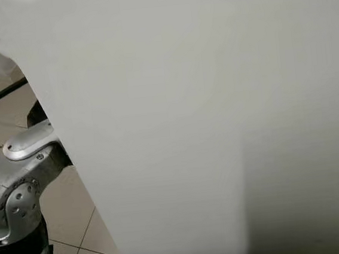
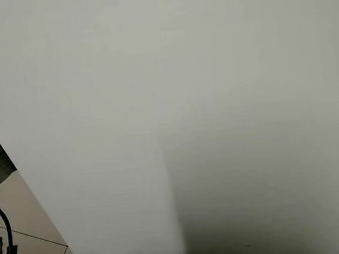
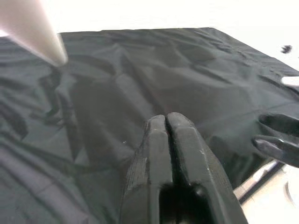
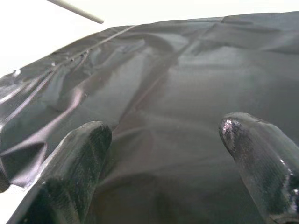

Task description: Building children table

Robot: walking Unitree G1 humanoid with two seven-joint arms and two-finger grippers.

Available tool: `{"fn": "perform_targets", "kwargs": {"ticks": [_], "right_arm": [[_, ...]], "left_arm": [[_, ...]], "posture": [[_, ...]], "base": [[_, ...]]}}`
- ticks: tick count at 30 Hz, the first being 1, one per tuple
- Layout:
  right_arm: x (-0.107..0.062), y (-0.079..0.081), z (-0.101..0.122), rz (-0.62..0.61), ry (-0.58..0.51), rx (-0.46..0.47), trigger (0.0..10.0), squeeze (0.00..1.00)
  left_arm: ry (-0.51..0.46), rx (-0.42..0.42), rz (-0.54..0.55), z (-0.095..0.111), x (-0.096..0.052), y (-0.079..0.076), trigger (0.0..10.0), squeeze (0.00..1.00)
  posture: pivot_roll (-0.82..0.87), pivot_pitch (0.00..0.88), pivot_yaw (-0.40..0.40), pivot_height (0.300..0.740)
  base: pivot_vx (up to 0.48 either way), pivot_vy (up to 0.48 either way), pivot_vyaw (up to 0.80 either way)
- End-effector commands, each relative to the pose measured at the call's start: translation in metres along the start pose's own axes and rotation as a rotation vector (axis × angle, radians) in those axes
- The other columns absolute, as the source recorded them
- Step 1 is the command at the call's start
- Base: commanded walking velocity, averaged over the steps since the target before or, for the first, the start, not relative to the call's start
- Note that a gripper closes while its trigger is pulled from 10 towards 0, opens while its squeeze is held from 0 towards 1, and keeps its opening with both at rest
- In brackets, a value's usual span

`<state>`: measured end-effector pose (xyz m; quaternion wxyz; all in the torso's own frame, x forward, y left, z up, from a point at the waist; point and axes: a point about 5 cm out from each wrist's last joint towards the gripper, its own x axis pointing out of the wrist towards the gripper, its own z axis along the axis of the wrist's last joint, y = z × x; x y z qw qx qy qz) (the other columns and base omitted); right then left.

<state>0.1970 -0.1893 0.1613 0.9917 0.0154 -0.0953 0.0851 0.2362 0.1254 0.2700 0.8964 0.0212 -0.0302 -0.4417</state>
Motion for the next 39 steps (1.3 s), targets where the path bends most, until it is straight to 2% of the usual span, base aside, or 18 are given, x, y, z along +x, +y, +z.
{"fn": "perform_targets", "kwargs": {"ticks": [1,2,6,8,11,13,14,17,19,28,33,39], "right_arm": [[-0.003,0.005,-0.003,-0.016,-0.003,0.0,10.0,0.0],[-0.002,0.009,-0.005,-0.027,-0.009,0.012,10.0,0.0],[0.0,0.014,-0.007,-0.039,-0.019,0.031,10.0,0.0],[0.003,0.017,-0.01,-0.048,-0.026,0.05,10.0,0.0],[0.004,0.017,-0.012,-0.054,-0.028,0.048,10.0,0.0],[0.008,0.017,-0.015,-0.072,-0.037,0.051,10.0,0.0],[0.008,0.017,-0.015,-0.072,-0.037,0.051,10.0,0.0],[0.014,0.015,-0.018,-0.098,-0.042,0.048,10.0,0.0],[0.018,0.013,-0.019,-0.11,-0.047,0.047,10.0,0.0],[0.035,0.017,-0.02,-0.082,-0.064,0.056,10.0,0.0],[0.035,0.019,-0.021,-0.073,-0.062,0.053,10.0,0.0],[0.024,0.023,-0.029,-0.074,-0.042,0.052,10.0,0.0]], "left_arm": [[-0.046,0.02,0.043,0.003,-0.002,-0.002,10.0,0.0],[-0.059,-0.006,0.094,-0.002,-0.001,0.0,10.0,0.0],[-0.075,-0.04,0.159,-0.009,-0.002,0.002,10.0,0.0],[-0.082,-0.076,0.243,-0.02,-0.003,0.007,10.0,0.0],[-0.089,-0.096,0.272,-0.025,-0.004,0.008,10.0,0.0],[-0.092,-0.119,0.373,-0.039,-0.007,0.013,10.0,0.0],[-0.092,-0.119,0.373,-0.039,-0.007,0.013,10.0,0.0],[-0.086,-0.111,0.486,-0.05,-0.008,0.02,10.0,0.0],[-0.086,-0.105,0.524,-0.053,-0.007,0.024,10.0,0.0],[-0.089,-0.078,0.547,-0.059,0.005,0.029,10.0,0.0],[-0.107,-0.09,0.545,-0.058,0.008,0.029,10.0,0.0],[-0.123,-0.03,0.64,-0.059,0.002,0.029,10.0,0.0]], "posture": [[0.06,0.144,0.039,0.74],[0.06,0.142,0.037,0.74],[0.06,0.138,0.034,0.74],[0.06,0.131,0.029,0.74],[0.06,0.13,0.024,0.74],[0.06,0.127,0.017,0.74],[0.06,0.127,0.017,0.74],[0.06,0.13,0.0,0.74],[0.06,0.137,-0.01,0.74],[0.07,0.157,-0.022,0.74],[0.07,0.157,-0.017,0.74],[0.09,0.14,0.01,0.74]], "base": [[0.0,0.0,0.0],[0.0,0.0,0.0],[0.0,0.0,0.0],[0.0,0.0,0.0],[0.0,0.0,0.0],[0.0,0.0,0.0],[0.0,0.0,0.0],[0.0,0.0,0.0],[0.0,0.0,0.0],[0.0,0.0,0.0],[0.0,0.0,0.0],[0.0,0.0,0.0]]}}
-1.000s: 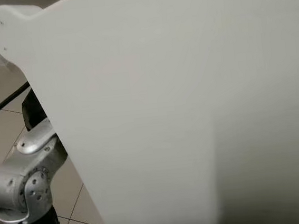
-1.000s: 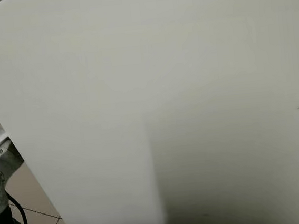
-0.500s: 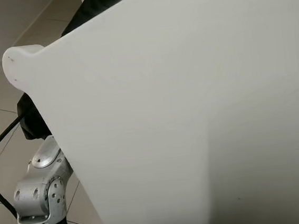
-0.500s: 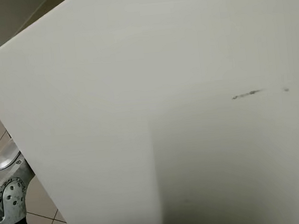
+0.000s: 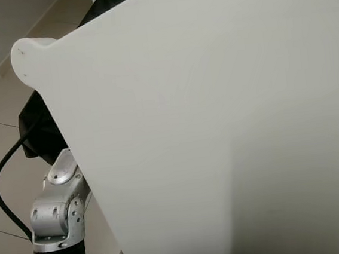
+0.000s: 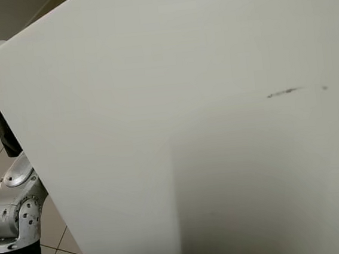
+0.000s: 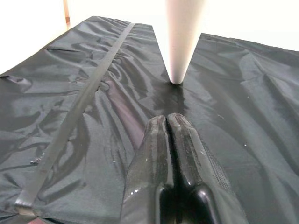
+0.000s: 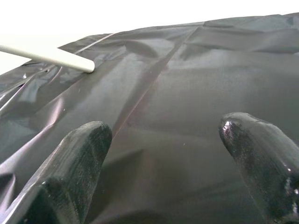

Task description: Building children table

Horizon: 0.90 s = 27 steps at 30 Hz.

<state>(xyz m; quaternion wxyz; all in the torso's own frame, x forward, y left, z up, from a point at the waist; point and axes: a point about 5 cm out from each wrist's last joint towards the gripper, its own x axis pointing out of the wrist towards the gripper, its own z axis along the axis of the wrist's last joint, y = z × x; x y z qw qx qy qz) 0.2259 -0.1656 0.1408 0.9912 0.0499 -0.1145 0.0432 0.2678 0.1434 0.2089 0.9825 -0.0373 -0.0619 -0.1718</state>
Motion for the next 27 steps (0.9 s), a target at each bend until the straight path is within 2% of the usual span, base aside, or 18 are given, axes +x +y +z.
{"fn": "perform_targets", "kwargs": {"ticks": [1,7,14,27], "right_arm": [[-0.004,0.004,-0.003,0.015,0.004,-0.005,10.0,0.0],[-0.023,0.001,-0.015,0.051,0.054,-0.071,10.0,0.0],[-0.036,-0.002,-0.02,0.091,0.072,-0.149,10.0,0.0],[-0.038,0.002,-0.024,0.162,0.069,-0.166,10.0,0.0]], "left_arm": [[-0.04,0.027,0.065,0.004,-0.002,-0.002,10.0,0.0],[-0.007,0.03,0.092,-0.009,-0.015,-0.003,10.0,0.0],[-0.002,0.006,0.079,-0.013,-0.015,-0.005,10.0,0.0],[-0.034,0.034,0.066,-0.008,-0.013,-0.003,10.0,0.0]], "posture": [[0.09,0.14,0.01,0.74],[0.09,0.126,0.016,0.74],[0.07,0.107,0.015,0.74],[0.08,0.075,0.012,0.74]], "base": [[0.0,0.0,0.0],[0.0,0.0,0.0],[0.0,0.0,0.0],[0.0,0.0,0.0]]}}
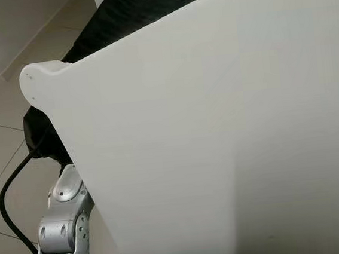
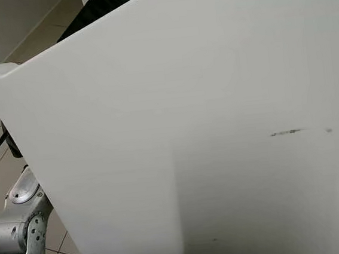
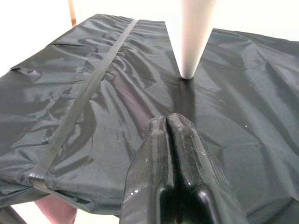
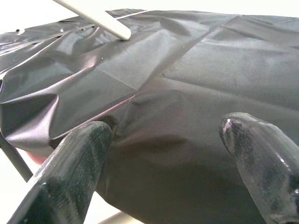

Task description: Building children table

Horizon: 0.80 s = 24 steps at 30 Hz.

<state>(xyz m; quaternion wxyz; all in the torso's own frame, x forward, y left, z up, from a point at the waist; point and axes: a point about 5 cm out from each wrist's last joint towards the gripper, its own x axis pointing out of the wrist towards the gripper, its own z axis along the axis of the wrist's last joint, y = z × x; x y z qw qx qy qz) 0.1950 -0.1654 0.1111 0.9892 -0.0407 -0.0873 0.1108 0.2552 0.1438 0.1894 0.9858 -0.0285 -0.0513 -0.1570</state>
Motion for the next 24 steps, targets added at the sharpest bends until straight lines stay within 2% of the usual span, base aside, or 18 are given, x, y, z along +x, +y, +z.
{"fn": "perform_targets", "kwargs": {"ticks": [1,9,16,21,24], "right_arm": [[-0.001,0.002,-0.001,0.009,0.0,-0.004,10.0,0.0],[0.001,0.004,-0.003,-0.02,-0.006,-0.002,10.0,0.0],[0.02,-0.006,-0.002,-0.113,-0.028,-0.001,10.0,0.0],[0.035,-0.012,-0.009,-0.192,-0.034,-0.004,10.0,0.0],[0.037,-0.014,-0.009,-0.209,-0.035,-0.005,10.0,0.0]], "left_arm": [[-0.057,0.017,0.037,0.01,0.001,0.0,10.0,0.0],[-0.032,0.023,0.036,-0.004,-0.006,-0.003,10.0,0.0],[-0.014,0.051,-0.003,-0.018,-0.006,-0.006,10.0,0.0],[-0.002,0.059,0.014,-0.029,-0.001,0.0,10.0,0.0],[-0.005,0.056,0.011,-0.029,0.001,0.0,10.0,0.0]], "posture": [[0.08,0.075,0.012,0.74],[0.08,0.068,-0.003,0.74],[0.08,0.048,-0.017,0.74],[0.08,0.035,-0.017,0.74],[0.08,0.035,-0.017,0.74]], "base": [[0.0,0.0,0.0],[0.0,0.0,0.0],[0.0,0.0,0.0],[0.0,0.0,0.0],[0.0,0.0,0.0]]}}
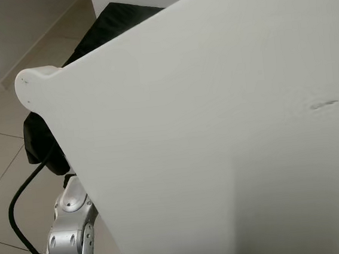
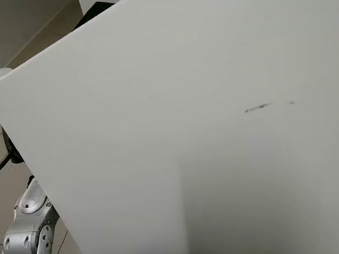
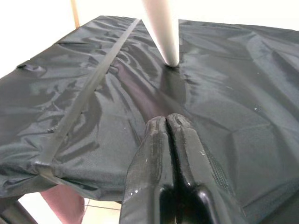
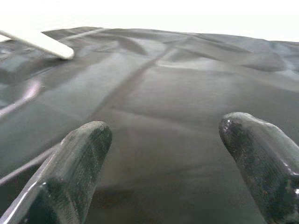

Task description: Building children table

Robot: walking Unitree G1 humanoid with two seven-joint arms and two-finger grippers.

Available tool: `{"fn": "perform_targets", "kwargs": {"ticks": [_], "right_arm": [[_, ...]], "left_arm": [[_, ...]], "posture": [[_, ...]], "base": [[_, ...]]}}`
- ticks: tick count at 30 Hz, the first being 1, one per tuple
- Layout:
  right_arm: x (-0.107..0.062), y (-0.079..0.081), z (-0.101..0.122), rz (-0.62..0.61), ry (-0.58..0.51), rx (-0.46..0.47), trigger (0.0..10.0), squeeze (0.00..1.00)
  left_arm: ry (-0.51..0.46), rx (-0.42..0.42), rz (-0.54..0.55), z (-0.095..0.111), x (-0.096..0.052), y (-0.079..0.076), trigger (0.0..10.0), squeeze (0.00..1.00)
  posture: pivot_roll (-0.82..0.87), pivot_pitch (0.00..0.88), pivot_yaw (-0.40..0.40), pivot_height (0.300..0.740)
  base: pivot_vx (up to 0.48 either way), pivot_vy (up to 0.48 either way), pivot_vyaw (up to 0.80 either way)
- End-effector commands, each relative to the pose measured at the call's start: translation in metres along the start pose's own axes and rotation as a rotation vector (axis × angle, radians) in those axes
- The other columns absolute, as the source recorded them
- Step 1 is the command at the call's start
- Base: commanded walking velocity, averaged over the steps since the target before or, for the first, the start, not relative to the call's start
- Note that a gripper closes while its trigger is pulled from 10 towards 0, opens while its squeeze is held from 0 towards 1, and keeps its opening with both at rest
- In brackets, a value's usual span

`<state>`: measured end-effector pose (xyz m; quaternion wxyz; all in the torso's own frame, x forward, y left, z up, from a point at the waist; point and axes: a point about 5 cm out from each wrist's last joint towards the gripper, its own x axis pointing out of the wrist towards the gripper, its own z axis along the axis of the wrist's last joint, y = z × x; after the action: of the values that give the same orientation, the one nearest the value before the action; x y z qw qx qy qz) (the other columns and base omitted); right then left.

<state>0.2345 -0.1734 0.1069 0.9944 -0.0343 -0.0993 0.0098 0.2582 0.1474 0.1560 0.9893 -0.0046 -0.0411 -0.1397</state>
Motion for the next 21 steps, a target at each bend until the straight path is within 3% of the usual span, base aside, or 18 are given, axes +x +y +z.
{"fn": "perform_targets", "kwargs": {"ticks": [1,9,21], "right_arm": [[0.004,0.001,0.003,-0.018,-0.026,0.003,10.0,0.0],[0.005,0.002,0.006,-0.017,-0.056,0.011,10.0,0.0],[0.003,0.009,0.007,0.001,-0.077,0.03,10.0,0.0]], "left_arm": [[-0.036,0.007,-0.026,0.006,0.004,-0.005,10.0,0.0],[-0.063,-0.01,-0.059,0.014,0.013,-0.004,10.0,0.0],[-0.101,0.017,-0.023,0.016,0.011,-0.004,10.0,0.0]], "posture": [[0.07,0.028,-0.008,0.74],[0.05,0.022,0.023,0.74],[0.06,0.025,0.011,0.74]], "base": [[0.0,0.0,0.0],[0.0,0.0,0.0],[0.0,0.0,0.0]]}}
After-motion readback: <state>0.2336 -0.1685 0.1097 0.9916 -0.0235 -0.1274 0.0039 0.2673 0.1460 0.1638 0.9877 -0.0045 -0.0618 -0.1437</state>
